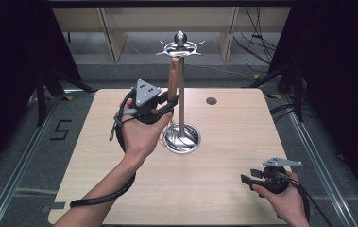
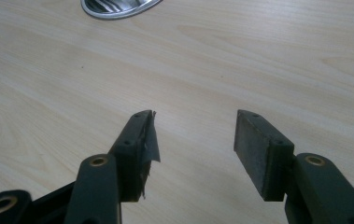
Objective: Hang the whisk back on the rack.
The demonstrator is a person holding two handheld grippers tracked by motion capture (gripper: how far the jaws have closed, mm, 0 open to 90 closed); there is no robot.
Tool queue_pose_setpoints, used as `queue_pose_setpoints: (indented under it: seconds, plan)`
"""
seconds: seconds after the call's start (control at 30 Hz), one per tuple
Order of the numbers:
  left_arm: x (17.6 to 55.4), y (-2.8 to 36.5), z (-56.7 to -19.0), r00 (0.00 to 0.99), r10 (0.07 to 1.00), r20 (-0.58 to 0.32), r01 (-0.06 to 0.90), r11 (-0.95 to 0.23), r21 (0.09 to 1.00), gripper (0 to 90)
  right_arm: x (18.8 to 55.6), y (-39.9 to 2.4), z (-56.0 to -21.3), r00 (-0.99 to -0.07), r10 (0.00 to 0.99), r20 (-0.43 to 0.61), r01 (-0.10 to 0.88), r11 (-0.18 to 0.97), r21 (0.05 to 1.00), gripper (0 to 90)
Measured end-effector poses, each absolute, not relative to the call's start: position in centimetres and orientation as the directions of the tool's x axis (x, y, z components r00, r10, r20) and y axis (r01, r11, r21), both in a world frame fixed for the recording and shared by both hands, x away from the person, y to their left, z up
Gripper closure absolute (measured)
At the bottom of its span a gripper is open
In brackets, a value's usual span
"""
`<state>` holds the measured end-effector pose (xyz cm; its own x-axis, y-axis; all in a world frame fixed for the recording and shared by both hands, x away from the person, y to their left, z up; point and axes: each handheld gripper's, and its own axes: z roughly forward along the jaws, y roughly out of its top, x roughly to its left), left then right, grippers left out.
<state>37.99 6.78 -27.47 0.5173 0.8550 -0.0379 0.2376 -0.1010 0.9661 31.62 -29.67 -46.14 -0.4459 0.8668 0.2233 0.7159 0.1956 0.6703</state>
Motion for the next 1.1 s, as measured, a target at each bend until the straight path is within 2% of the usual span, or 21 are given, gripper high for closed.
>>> queue_pose_setpoints:
  seconds: [1.1]
  plan:
    - [38.75, 6.41, -27.40, 0.510, 0.859, -0.039, 0.248, -0.104, 0.963, 68.1, 31.61, -29.66, -46.13, -0.442, 0.868, 0.228, 0.721, 0.192, 0.666, 48.1]
